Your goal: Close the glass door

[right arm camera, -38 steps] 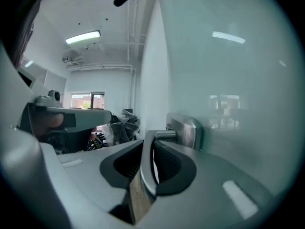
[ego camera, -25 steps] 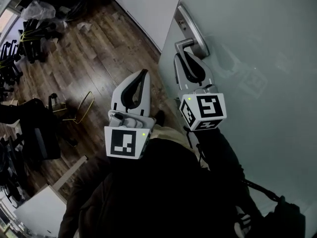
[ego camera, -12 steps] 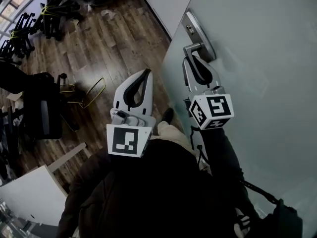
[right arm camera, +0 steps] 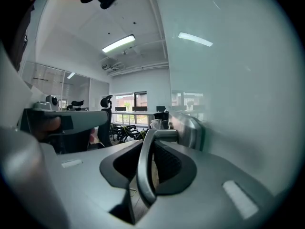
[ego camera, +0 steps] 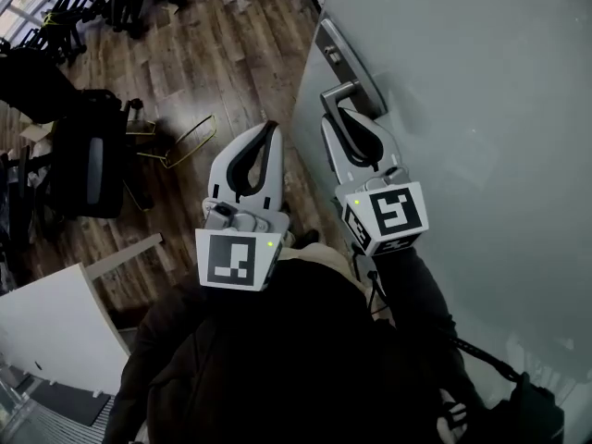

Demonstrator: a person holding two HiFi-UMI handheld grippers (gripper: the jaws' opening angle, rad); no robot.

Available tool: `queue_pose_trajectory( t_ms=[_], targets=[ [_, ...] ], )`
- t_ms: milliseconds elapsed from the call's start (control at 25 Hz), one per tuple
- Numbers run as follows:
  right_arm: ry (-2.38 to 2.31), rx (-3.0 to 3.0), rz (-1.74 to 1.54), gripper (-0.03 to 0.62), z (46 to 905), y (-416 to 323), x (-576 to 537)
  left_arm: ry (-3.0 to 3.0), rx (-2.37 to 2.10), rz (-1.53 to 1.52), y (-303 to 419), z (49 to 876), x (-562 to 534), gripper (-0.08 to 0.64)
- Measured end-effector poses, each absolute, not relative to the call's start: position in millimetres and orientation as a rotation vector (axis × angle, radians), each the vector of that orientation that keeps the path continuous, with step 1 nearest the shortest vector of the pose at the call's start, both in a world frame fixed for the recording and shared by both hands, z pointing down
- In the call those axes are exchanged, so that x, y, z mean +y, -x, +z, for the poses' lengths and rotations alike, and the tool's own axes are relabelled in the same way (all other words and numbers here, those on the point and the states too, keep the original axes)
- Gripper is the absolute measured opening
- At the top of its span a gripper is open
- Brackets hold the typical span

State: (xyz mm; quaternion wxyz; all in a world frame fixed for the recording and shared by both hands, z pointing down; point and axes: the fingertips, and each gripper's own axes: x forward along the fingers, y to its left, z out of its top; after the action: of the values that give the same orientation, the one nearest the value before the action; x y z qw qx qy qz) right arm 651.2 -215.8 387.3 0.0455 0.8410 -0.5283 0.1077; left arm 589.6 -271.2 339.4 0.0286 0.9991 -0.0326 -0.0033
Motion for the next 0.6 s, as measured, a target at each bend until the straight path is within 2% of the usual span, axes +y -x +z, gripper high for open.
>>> queue_pose_trajectory(
  t_ms=[240, 600],
  targets=[
    [-2.485, -1.709, 0.35, 0.067, 389, -595, -242, -3.067, -0.248, -0.033, -535, 335, -273, -0.003],
    [-2.365, -1.838, 0.32, 0.067, 372, -488, -283, -3.031, -0.515, -0.019, -395, 315, -293, -0.003]
  ],
)
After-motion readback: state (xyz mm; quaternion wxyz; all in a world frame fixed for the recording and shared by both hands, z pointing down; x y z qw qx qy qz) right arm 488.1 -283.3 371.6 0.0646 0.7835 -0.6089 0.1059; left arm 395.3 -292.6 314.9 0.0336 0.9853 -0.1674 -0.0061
